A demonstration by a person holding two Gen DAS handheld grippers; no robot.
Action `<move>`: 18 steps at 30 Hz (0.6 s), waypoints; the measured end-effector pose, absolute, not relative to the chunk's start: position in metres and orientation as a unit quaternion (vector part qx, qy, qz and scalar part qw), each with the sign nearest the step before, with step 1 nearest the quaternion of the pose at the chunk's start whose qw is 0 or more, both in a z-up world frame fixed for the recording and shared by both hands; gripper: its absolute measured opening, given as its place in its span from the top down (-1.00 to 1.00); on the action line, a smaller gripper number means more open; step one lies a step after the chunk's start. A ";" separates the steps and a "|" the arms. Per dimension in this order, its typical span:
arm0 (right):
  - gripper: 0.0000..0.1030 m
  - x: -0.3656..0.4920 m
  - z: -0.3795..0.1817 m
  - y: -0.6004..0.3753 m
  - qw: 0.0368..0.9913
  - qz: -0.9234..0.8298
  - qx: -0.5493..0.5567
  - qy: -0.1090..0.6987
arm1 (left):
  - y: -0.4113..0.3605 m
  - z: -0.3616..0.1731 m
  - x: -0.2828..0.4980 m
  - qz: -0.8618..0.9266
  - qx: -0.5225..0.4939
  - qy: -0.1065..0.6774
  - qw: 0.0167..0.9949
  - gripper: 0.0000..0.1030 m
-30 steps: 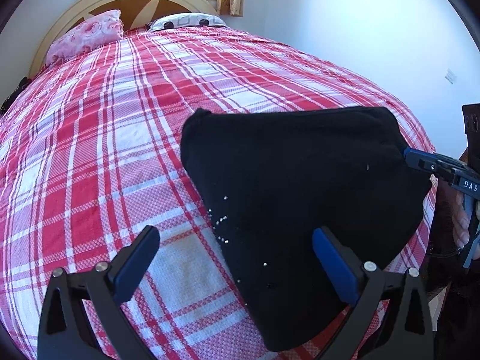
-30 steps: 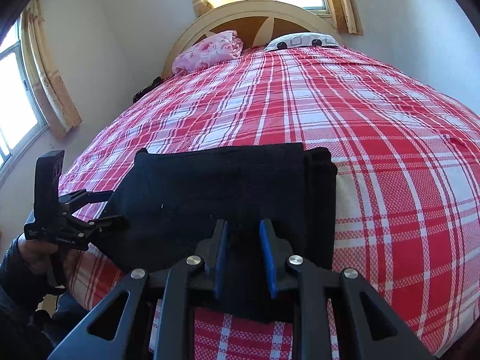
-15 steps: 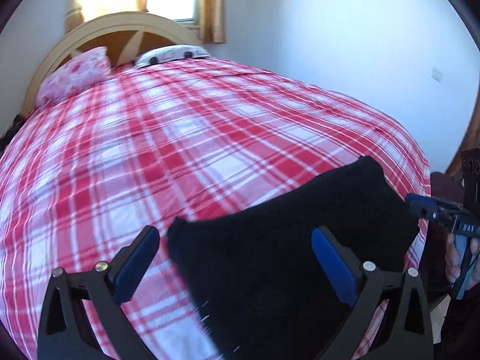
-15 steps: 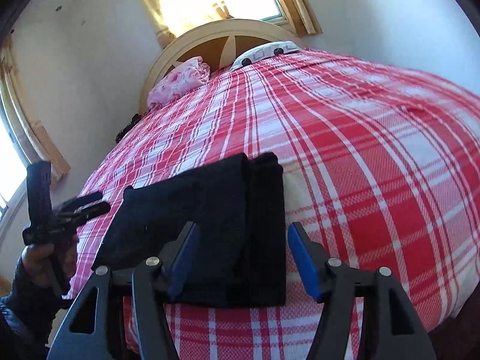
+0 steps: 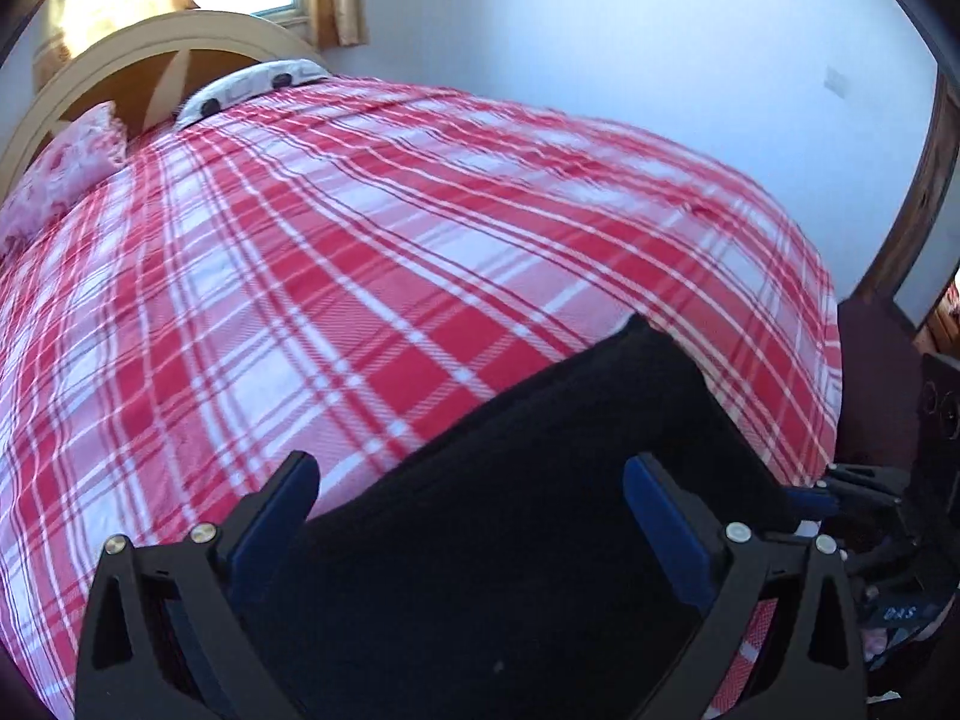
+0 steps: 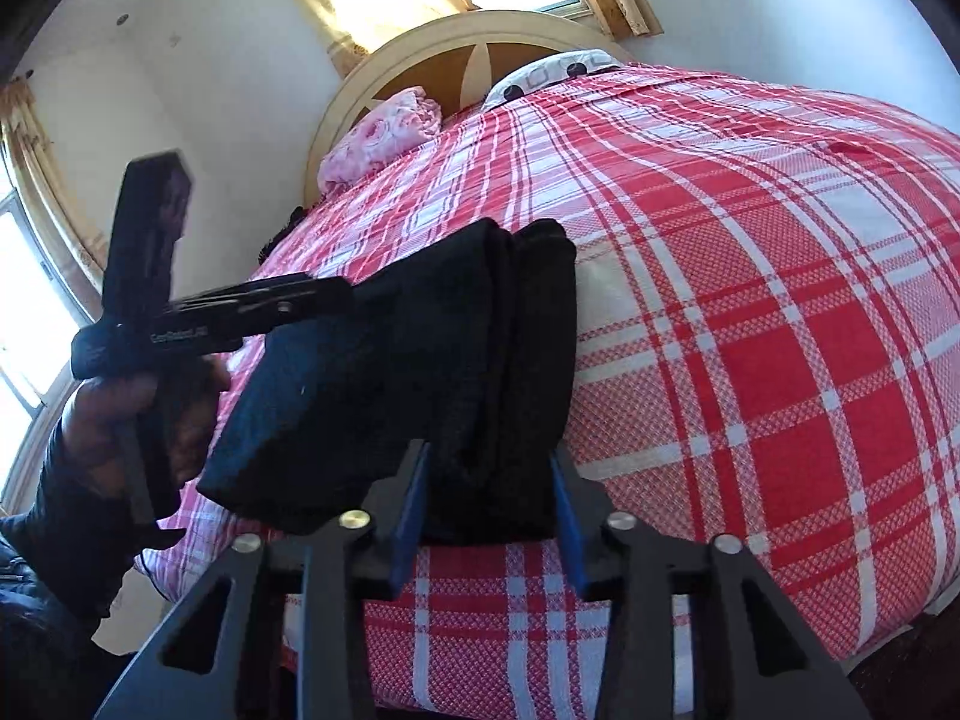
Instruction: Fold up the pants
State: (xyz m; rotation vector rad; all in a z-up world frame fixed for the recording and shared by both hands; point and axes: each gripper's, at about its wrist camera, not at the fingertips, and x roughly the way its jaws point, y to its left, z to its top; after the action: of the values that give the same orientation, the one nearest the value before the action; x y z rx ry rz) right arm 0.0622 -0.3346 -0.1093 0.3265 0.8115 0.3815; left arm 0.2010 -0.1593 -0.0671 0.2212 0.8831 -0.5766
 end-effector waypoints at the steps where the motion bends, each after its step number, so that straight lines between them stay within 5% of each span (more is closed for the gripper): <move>1: 0.32 0.062 -0.111 -0.336 0.888 0.184 0.161 0.390 | -0.165 -0.071 0.202 -0.271 0.111 0.421 0.858 -1.00; 9: 0.38 0.064 -0.121 -0.350 0.875 0.195 0.195 0.397 | -0.158 -0.067 0.192 -0.281 0.096 0.411 0.862 -1.00; 18: -0.27 0.065 -0.097 -0.350 0.897 0.172 0.172 0.370 | -0.066 -0.056 0.163 -0.215 0.077 0.391 0.892 -1.00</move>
State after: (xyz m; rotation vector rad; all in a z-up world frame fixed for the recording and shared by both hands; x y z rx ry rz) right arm 0.0646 -0.3499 -0.0972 0.3556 0.7668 0.3553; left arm 0.1633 -0.0658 -0.0561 0.1599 0.8113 -0.4459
